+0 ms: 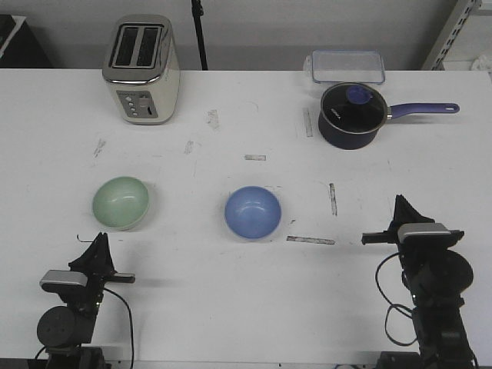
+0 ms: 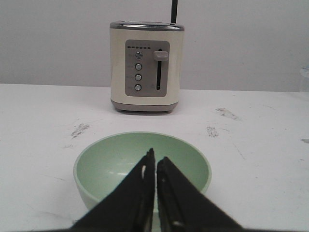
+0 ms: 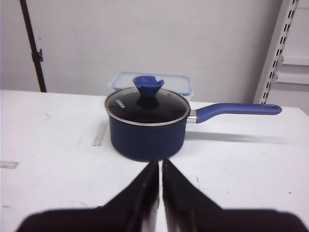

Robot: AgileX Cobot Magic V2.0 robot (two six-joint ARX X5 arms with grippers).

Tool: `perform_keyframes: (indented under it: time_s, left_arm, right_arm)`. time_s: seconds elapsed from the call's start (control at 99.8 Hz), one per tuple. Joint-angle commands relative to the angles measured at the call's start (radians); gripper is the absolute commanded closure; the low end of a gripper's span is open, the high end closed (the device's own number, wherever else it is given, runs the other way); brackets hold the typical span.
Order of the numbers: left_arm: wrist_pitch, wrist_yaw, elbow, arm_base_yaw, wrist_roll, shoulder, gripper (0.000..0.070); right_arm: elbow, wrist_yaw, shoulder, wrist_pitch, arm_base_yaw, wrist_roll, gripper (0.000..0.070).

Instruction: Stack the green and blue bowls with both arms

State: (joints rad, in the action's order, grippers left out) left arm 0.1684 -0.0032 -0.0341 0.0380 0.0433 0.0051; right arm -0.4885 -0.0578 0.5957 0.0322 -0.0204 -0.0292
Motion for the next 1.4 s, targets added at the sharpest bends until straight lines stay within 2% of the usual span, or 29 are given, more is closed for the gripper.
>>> perform_keyframes:
  time_s: [0.0, 0.14, 0.281, 0.672, 1.393]
  left_arm:
    - [0.013, -0.005, 0.023, 0.002, 0.006, -0.002, 0.0699]
    - [0.013, -0.005, 0.023, 0.002, 0.006, -0.002, 0.0699]
    - [0.013, -0.005, 0.023, 0.002, 0.006, -0.002, 0.0699]
    - [0.013, -0.005, 0.023, 0.002, 0.006, -0.002, 0.0699]
    - [0.029, -0.005, 0.014, 0.002, -0.003, -0.001, 0.0697]
  right_arm:
    - [0.006, -0.002, -0.042, -0.003, 0.000, 0.014, 0.0697]
    - [0.010, -0.003, -0.129, -0.120, 0.001, 0.016, 0.0697]
    - [0.010, -0.003, -0.192, -0.191, 0.001, 0.066, 0.0697]
    - [0.009, -0.002, -0.315, -0.193, 0.001, 0.080, 0.0698]
    - [0.009, -0.002, -0.320, -0.193, 0.001, 0.080, 0.0698]
